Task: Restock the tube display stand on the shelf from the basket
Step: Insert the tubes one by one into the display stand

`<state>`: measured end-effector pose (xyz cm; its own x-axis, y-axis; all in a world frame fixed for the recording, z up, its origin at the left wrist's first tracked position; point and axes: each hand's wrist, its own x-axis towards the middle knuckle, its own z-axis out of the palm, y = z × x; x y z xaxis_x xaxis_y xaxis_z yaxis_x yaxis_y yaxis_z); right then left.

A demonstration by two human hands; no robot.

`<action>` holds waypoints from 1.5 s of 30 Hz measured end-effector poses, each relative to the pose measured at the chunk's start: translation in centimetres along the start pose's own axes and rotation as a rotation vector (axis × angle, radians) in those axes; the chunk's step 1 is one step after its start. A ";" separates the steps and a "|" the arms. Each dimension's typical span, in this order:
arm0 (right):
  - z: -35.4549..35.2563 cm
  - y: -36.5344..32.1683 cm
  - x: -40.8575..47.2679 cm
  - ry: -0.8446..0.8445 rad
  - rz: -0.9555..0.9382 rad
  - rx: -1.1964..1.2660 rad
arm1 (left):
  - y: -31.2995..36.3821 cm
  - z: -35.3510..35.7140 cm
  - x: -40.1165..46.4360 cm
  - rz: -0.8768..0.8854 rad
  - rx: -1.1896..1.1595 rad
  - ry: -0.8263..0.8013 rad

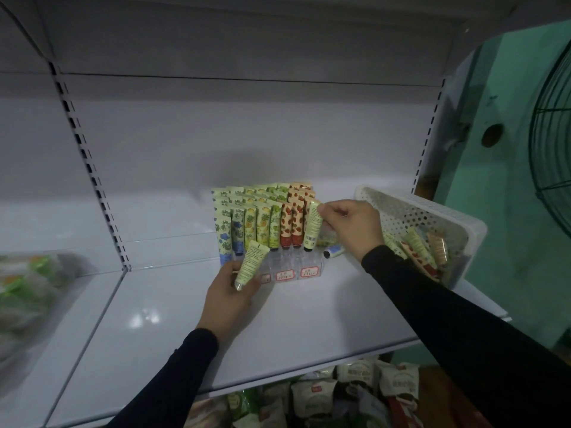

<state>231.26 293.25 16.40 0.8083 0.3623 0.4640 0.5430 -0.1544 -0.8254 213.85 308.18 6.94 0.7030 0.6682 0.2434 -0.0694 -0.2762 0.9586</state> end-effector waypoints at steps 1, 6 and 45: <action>0.0 0.0 0.3 0.003 0.000 0.000 | -0.1 0.1 0.1 -0.009 -0.012 0.009; 0.2 0.2 1.3 -0.010 -0.046 -0.076 | -0.5 0.0 0.4 -0.022 0.019 0.012; 0.7 0.0 1.0 -0.094 0.061 0.045 | -0.3 -0.1 0.3 -0.010 -0.041 0.003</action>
<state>231.94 294.27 16.61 0.8134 0.4385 0.3822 0.4812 -0.1382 -0.8656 214.00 308.55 6.77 0.7015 0.6731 0.2342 -0.0917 -0.2406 0.9663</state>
